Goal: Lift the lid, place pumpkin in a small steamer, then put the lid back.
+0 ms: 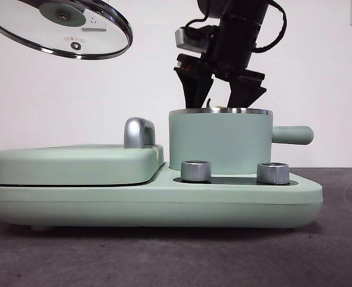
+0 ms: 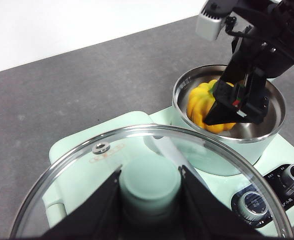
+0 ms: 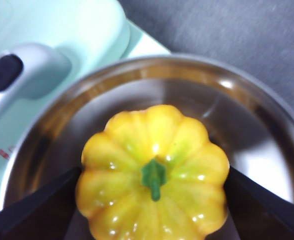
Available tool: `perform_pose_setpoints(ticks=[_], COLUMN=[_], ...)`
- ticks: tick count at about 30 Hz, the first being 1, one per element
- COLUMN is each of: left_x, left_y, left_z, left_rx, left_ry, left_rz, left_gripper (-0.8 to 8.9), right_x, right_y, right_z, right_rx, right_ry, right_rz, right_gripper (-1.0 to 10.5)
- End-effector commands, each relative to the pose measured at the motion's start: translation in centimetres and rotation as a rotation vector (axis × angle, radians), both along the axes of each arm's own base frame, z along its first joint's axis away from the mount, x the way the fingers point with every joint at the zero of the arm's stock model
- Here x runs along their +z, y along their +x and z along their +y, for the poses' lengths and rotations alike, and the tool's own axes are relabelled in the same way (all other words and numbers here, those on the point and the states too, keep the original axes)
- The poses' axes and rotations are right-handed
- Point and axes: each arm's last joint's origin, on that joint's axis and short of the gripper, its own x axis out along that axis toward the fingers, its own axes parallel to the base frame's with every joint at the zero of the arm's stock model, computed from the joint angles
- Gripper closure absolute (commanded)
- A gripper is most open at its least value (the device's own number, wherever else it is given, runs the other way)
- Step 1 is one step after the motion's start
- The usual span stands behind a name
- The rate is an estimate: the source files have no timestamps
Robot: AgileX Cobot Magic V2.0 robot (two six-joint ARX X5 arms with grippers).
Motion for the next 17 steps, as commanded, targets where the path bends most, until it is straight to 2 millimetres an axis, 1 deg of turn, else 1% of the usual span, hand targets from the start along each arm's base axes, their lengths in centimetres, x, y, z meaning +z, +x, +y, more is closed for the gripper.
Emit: perform_pose_setpoints(ticks=[1, 5, 13, 17], left_x=[0.8, 0.8, 0.8, 0.8], left_y=[0.0, 0.0, 0.0, 0.0], left_z=[-0.1, -0.1, -0.1, -0.2], left_rx=[-0.014, -0.014, -0.014, -0.014], left_ry=[-0.01, -0.01, -0.01, -0.01], left_rz=[-0.045, -0.045, -0.045, -0.044], left_gripper=[8.04, 8.04, 8.04, 8.04], right_x=[-0.9, -1.7, -1.8, -2.3], right_y=[0.6, 0.8, 0.7, 0.9], right_z=[0.6, 0.7, 0.6, 0.8], right_rx=[0.012, 0.014, 0.018, 0.024], right_ry=[-0.02, -0.039, -0.042, -0.035], right_rz=[0.026, 0.055, 0.066, 0.073], right_gripper=[5.7, 5.7, 5.7, 5.7])
